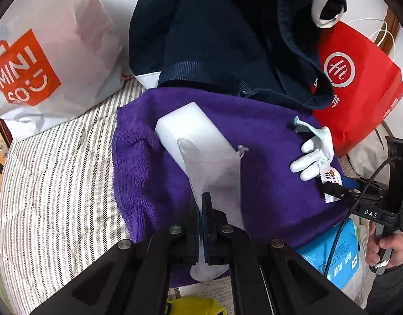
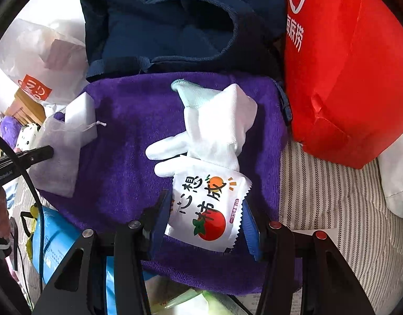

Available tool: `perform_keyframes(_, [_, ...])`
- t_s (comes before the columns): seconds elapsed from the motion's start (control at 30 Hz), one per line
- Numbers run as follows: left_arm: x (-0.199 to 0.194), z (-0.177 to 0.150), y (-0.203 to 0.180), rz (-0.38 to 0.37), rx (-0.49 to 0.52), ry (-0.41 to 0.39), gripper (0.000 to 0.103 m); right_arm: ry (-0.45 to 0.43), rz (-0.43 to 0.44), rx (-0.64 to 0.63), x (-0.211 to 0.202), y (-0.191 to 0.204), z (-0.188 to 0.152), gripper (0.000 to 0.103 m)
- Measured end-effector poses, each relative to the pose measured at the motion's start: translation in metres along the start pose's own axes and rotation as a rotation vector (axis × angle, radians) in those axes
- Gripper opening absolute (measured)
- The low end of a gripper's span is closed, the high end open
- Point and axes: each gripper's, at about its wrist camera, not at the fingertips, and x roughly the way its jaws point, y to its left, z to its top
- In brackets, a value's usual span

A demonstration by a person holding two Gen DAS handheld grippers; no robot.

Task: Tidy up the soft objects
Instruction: 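Carry mesh bag and snack packet onto the purple towel and open both grippers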

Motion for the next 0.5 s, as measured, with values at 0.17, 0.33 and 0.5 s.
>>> perform_keyframes(0.17, [0.007,0.001,0.001,0.001,-0.010,0.004,0.003,0.006,0.012,-0.005,0.000,0.000,0.001,0.051])
perform_keyframes(0.33, [0.014,0.003,-0.001,0.027,0.004,0.005,0.007,0.008,0.026,-0.005,-0.001,-0.003,0.002,0.053])
perform_keyframes(0.5, [0.017,0.003,-0.002,0.049,0.004,0.008,0.035,0.006,0.036,-0.003,-0.001,-0.005,0.001,0.055])
